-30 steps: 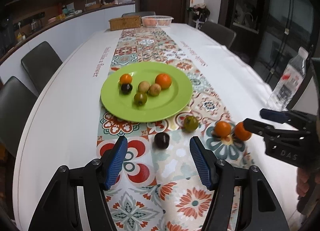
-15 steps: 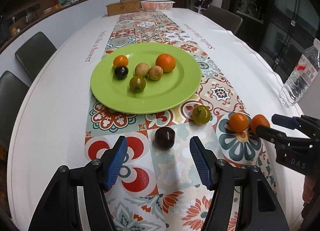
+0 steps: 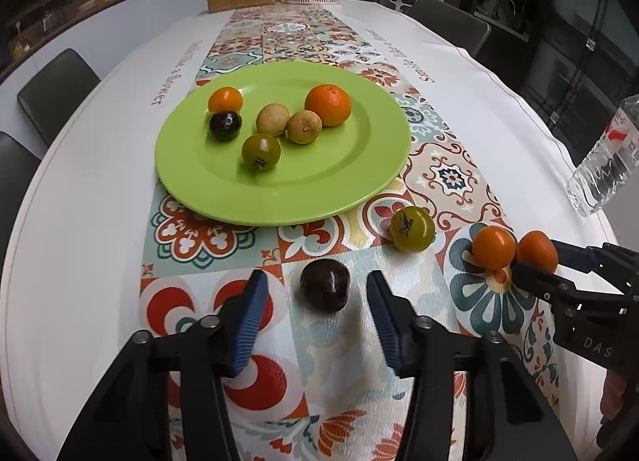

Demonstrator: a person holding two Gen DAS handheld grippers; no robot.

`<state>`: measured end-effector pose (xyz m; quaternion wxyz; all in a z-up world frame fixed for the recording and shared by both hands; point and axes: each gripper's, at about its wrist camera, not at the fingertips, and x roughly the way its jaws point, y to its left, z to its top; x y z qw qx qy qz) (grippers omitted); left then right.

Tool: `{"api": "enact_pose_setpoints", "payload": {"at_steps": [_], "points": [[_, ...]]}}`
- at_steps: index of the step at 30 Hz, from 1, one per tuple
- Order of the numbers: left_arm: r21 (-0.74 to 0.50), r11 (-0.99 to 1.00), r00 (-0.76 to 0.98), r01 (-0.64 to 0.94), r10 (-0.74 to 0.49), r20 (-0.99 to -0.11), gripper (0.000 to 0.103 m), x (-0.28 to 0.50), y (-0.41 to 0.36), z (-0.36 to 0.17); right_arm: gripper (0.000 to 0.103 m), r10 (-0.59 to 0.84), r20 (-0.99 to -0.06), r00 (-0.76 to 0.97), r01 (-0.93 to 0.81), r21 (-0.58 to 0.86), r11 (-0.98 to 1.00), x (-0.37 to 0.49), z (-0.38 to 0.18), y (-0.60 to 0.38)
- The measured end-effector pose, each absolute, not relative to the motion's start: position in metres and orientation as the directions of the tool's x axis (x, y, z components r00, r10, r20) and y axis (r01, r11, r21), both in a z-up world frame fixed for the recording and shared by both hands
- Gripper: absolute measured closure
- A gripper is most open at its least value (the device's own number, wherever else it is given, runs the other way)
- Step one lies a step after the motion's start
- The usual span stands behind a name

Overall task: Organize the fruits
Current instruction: 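Grasp the dark plum with the left gripper while the right grasps an orange, then lower the plum and orange onto the green plate and open both grippers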

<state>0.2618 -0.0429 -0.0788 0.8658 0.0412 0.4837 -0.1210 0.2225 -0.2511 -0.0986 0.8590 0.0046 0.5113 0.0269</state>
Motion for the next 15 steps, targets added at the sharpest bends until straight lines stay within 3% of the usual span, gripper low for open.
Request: {"api": "enact_pose_setpoints", "payload": {"at_steps": [4, 7, 15], "points": [[-0.056, 0.967, 0.483, 0.248, -0.173, -0.858, 0.065, 0.2665, -0.0452, -0.0843, 0.055, 0.059, -0.878, 0.474, -0.043, 0.044, 0.998, 0.2240, -0.1000, -0.2524], [-0.054, 0.968, 0.479, 0.246, -0.170, -0.861, 0.075, 0.2665, -0.0463, -0.0861, 0.060, 0.072, -0.879, 0.472, -0.047, 0.056, 0.997, 0.2251, -0.1011, -0.2528], [-0.072, 0.964, 0.487, 0.257, -0.194, -0.852, 0.077, 0.2604, -0.0469, -0.0795, 0.061, 0.065, -0.872, 0.486, -0.043, 0.050, 0.998, 0.2213, -0.0980, -0.2549]]}}
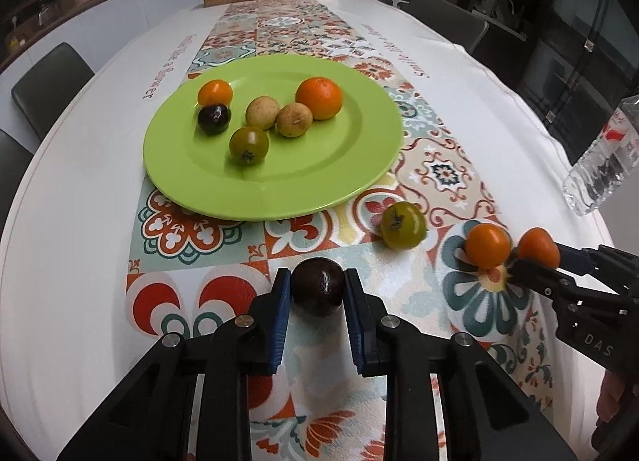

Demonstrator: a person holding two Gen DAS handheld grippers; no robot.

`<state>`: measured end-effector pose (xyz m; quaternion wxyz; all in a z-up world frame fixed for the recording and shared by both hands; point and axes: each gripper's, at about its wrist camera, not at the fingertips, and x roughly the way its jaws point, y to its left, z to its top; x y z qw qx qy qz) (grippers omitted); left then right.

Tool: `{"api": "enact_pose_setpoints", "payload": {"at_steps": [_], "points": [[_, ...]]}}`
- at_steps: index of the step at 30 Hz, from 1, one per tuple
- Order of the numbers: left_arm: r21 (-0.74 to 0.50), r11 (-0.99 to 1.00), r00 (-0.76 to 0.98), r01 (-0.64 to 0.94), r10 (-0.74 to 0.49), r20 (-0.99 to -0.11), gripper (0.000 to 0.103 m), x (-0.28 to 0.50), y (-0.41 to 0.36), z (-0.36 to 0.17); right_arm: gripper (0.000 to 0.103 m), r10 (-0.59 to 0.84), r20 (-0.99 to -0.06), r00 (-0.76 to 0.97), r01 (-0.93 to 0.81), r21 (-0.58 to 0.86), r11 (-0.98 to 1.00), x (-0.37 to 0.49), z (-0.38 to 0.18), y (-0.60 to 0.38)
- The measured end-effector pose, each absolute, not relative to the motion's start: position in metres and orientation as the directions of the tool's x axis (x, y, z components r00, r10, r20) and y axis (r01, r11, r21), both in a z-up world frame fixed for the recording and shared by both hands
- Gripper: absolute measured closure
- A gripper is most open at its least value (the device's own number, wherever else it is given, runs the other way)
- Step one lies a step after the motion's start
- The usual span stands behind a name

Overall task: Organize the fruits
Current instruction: 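Lower the plum and orange onto the green plate and open both grippers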

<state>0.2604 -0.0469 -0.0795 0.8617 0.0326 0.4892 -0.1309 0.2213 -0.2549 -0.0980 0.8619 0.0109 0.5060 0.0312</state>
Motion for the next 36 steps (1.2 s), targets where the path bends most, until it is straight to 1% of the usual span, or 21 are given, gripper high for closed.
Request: {"api": "enact_pose_setpoints", "payload": {"at_steps": [19, 36], "points": [[-0.095, 0.952, 0.595, 0.290, -0.258, -0.761, 0.077, 0.217, -0.046, -0.014, 0.061, 0.168, -0.784, 0.598, -0.141, 0.103, 0.985, 0.197, -0.047, -0.247], [-0.065, 0.955, 0.680, 0.288, -0.252, -0.688, 0.077, 0.225, -0.029, 0.026, 0.061, 0.275, -0.681, 0.679, -0.285, 0.101, 0.953, 0.216, 0.000, -0.212]]}}
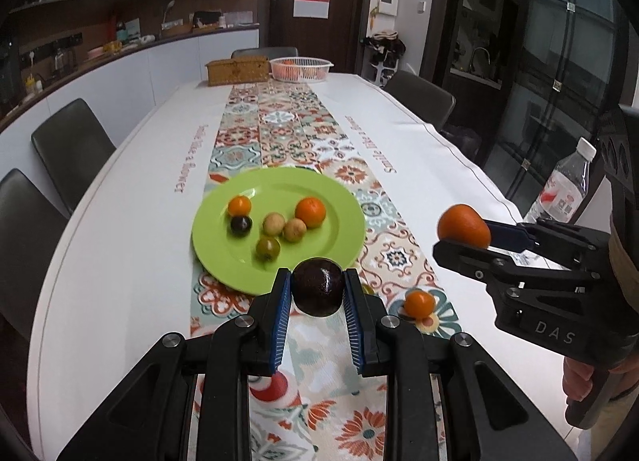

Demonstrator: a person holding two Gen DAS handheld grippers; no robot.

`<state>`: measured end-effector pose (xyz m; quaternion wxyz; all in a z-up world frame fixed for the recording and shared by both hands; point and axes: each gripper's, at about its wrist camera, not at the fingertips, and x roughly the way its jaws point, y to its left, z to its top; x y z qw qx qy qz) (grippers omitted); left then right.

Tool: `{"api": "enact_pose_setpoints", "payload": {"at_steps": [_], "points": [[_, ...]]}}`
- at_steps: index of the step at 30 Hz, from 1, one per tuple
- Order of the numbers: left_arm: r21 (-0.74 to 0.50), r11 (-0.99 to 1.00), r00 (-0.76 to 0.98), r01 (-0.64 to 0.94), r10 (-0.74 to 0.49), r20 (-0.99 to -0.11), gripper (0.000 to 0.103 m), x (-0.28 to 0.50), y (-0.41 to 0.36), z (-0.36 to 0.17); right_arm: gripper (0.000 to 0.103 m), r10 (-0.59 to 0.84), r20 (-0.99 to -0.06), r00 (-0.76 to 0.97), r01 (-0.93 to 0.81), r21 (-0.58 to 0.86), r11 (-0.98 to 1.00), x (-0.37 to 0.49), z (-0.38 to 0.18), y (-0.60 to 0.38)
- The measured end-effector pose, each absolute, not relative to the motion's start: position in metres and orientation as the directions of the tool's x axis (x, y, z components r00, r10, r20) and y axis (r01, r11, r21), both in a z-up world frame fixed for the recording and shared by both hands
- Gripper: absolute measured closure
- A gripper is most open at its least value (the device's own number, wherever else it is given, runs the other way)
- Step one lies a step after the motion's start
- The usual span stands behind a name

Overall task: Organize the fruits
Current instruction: 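Lower the plum and orange onto the green plate and open both grippers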

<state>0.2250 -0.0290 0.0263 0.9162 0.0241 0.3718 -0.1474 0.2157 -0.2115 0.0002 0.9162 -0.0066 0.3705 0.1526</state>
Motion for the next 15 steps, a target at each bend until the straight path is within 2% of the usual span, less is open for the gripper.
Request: {"api": "enact_pose_setpoints", "payload": {"at_steps": [15], "points": [[-0.053, 0.951, 0.719, 0.305, -0.266, -0.642, 0.077, 0.278, -0.016, 0.040, 0.061, 0.324, -0.669, 0.669, -0.346, 0.105, 0.932, 0.283, 0.014, -0.185]]}}
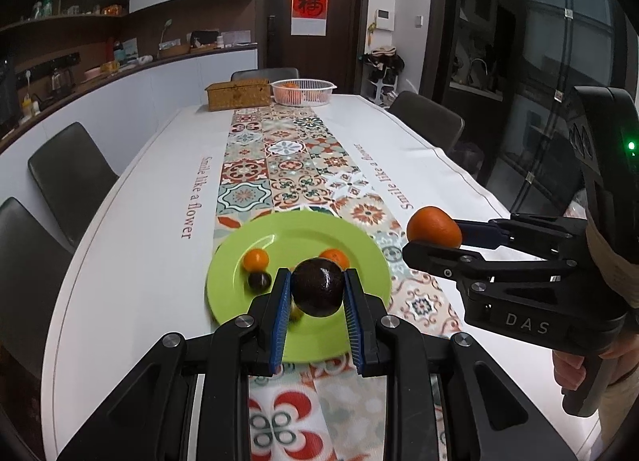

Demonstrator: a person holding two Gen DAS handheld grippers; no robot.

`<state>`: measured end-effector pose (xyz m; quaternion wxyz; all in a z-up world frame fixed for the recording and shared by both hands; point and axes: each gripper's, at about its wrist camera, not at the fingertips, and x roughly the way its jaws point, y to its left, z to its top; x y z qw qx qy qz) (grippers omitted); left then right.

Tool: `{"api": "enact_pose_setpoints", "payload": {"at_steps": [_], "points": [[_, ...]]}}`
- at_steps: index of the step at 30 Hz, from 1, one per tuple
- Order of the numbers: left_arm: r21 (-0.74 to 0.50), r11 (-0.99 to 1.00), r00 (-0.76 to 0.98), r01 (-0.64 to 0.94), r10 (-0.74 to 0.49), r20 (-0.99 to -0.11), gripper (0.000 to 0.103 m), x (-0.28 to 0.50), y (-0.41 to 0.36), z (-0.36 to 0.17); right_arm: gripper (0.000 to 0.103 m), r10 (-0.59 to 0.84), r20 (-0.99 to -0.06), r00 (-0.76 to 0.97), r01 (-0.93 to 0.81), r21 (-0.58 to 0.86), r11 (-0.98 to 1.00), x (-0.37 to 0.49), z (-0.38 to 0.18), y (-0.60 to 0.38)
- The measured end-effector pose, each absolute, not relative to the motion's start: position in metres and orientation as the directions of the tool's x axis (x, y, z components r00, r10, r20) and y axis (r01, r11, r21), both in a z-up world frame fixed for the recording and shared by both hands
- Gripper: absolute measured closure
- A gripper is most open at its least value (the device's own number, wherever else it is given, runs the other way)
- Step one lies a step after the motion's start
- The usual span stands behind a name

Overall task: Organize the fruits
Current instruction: 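Lower the plum and orange onto the green plate and open both grippers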

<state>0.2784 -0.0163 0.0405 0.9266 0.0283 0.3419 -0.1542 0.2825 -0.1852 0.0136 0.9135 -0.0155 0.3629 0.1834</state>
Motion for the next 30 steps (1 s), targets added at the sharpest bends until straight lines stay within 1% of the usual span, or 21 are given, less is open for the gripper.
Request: {"api": "enact_pose_setpoints", "payload": {"at_steps": [5, 11, 19, 24, 30], "points": [[-0.056, 0.948, 0.716, 0.313, -0.274, -0.642, 0.077, 0.304, -0.014, 0.036, 0.061, 0.330, -0.674, 0.661, -0.355, 0.106, 0.929, 0.309, 0.014, -0.180], [-0.106, 0.941, 0.692, 0.322, -0.310, -0.651, 0.077, 0.340, -0.006, 0.021, 0.061, 0.337, -0.689, 0.642, -0.374, 0.101, 0.922, 0.341, 0.006, -0.169], [-0.157, 0.941, 0.650, 0.300, -0.322, -0.688, 0.077, 0.379, 0.002, -0.010, 0.061, 0.331, -0.722, 0.608, -0.386, 0.095, 0.917, 0.377, -0.021, -0.157], [-0.182, 0.941, 0.628, 0.285, -0.327, -0.707, 0.077, 0.393, 0.006, -0.024, 0.061, 0.344, -0.750, 0.565, -0.370, 0.142, 0.918, 0.401, -0.041, -0.157], [-0.191, 0.943, 0.611, 0.272, -0.322, -0.723, 0.077, 0.403, 0.008, -0.034, 0.061, 0.342, -0.772, 0.536, -0.365, 0.154, 0.918, 0.414, -0.057, -0.152]]}}
